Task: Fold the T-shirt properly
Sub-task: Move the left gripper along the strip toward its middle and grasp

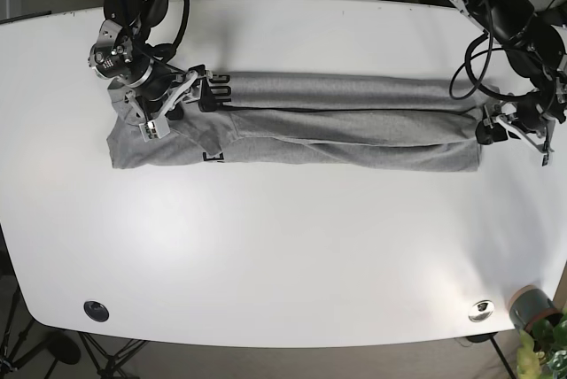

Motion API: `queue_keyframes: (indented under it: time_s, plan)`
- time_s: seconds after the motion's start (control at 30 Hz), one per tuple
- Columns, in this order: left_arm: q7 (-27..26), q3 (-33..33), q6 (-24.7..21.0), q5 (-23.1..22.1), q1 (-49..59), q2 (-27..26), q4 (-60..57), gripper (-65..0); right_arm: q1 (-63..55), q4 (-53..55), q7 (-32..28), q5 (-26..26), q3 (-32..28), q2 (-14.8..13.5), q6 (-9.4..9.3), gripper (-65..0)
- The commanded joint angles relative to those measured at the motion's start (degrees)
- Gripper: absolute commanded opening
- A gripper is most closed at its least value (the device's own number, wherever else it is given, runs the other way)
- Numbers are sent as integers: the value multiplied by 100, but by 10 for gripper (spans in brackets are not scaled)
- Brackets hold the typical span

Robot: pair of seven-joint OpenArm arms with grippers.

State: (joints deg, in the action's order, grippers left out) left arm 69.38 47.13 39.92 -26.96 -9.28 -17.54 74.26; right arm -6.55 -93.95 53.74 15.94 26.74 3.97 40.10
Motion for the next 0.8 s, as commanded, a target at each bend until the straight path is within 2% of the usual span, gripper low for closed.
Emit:
queue_keyframes:
  time_s: [0.0,0.27,0.47,0.63,0.67,0.77]
  plan:
    - [-156,3,8,-271,-44,-220,-301,-162,44,-69,-6,-16,12,-32,-10,-228]
    - [-446,-50,8,-403,185,-299,-881,-164,44,-69,-6,1,12,-32,-10,-228]
    - [-437,-612,8,-684,220,-272,-934,-165,44,-60,-6,10,12,-32,-10,-228]
    - [-446,-709,8,-834,264,-176,-925,-172,44,-60,-6,10,12,-32,-10,-228]
    - [-455,-709,8,-825,255,-176,-925,-187,44,-60,-6,10,12,-32,-10,-228]
    - [-464,-753,8,-825,255,-176,-934,-312,26,-60,-6,-8,12,-32,-10,-228]
